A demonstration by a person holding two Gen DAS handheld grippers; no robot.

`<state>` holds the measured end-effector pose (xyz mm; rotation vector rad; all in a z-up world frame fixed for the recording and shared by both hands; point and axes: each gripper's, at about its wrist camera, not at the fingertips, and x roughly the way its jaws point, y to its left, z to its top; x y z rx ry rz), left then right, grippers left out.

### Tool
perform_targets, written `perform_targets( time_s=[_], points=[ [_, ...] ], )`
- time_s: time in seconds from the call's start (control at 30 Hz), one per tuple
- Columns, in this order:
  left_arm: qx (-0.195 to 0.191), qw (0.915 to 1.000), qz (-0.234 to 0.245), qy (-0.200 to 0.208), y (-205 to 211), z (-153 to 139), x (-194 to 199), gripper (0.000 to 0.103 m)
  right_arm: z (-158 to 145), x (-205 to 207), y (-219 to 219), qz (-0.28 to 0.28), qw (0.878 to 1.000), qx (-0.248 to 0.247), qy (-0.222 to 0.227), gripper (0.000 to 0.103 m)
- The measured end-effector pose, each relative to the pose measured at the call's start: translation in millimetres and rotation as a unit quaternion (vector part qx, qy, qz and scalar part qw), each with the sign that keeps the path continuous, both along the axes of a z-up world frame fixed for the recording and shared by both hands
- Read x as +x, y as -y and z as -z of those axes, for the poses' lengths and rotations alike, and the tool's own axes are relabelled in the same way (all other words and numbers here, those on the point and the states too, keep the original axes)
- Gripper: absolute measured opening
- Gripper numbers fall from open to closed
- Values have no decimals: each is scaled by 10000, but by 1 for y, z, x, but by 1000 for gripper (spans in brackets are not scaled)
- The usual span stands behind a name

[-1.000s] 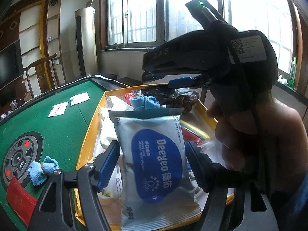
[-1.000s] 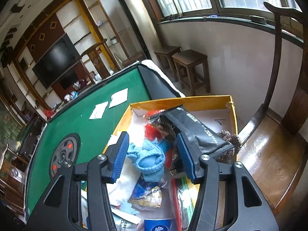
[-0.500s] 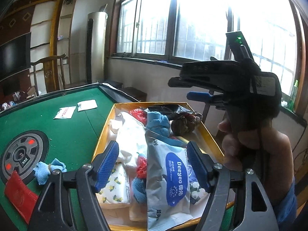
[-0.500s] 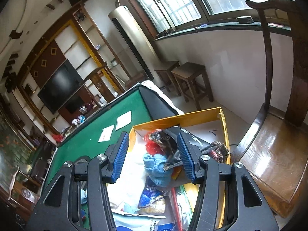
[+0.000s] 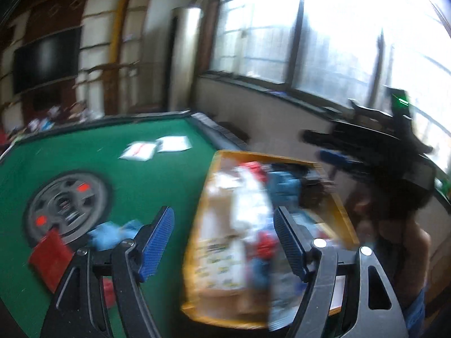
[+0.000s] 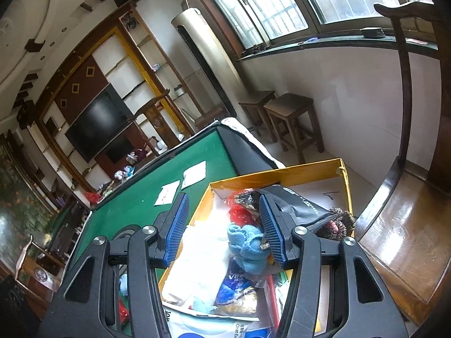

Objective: Organize soft objects
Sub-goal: 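Move the left tool back toward the red pack on the table, then close the left tool on the red snack pack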

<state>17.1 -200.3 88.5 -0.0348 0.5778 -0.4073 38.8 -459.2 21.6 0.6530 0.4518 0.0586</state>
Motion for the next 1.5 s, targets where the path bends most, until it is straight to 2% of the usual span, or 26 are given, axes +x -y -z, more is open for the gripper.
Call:
perform_targets(
  time_s=[0.1, 0.17, 0.33, 0.5, 0.7, 0.87, 1.0, 1.1, 1.2, 1.27, 1.33, 1.43, 1.5],
  points=[
    [90, 9976, -474, -505, -36, 10, 17, 74, 1, 0, 0, -33, 10000, 31, 1, 52],
    [14, 9941, -695, -838, -62, 20, 28, 73, 1, 1, 0, -65, 10000, 50, 9, 52],
    [-270, 9839, -802, -1573, -98, 42, 53, 73, 2, 4, 2, -84, 9999, 91, 2, 52],
    [-428, 9763, -800, -1967, -109, 62, 70, 73, 3, 7, -2, -141, 9999, 79, -36, 52],
    [-321, 9743, -677, -2123, -113, 68, 72, 73, 3, 6, -3, -165, 9998, 65, -23, 52],
    [160, 9740, -563, -2189, -120, 65, 64, 73, 3, 6, -4, -186, 9998, 60, -26, 52],
    [379, 9712, -666, -2257, -134, 62, 59, 73, 3, 5, -4, -189, 9998, 54, -18, 52],
    [103, 9695, -823, -2306, -148, 55, 58, 73, 3, 5, -5, -197, 9998, 63, -27, 52],
    [-35, 9606, -1360, -2422, -161, 49, 56, 73, 2, 5, -5, -215, 9998, 42, -33, 52],
    [-193, 9511, -1681, -2585, -169, 50, 56, 73, 2, 5, -5, -225, 9997, 52, -23, 52],
    [-306, 9442, -1839, -2717, -172, 54, 58, 73, 0, 4, -6, -248, 9997, 54, 19, 52],
    [-381, 9283, -2182, -2985, -175, 66, 61, 73, -1, 3, -7, -289, 9995, 62, 66, 52],
    [-460, 9208, -2387, -3051, -176, 71, 63, 73, -1, 3, -10, -320, 9995, 54, 67, 52]
  ],
)
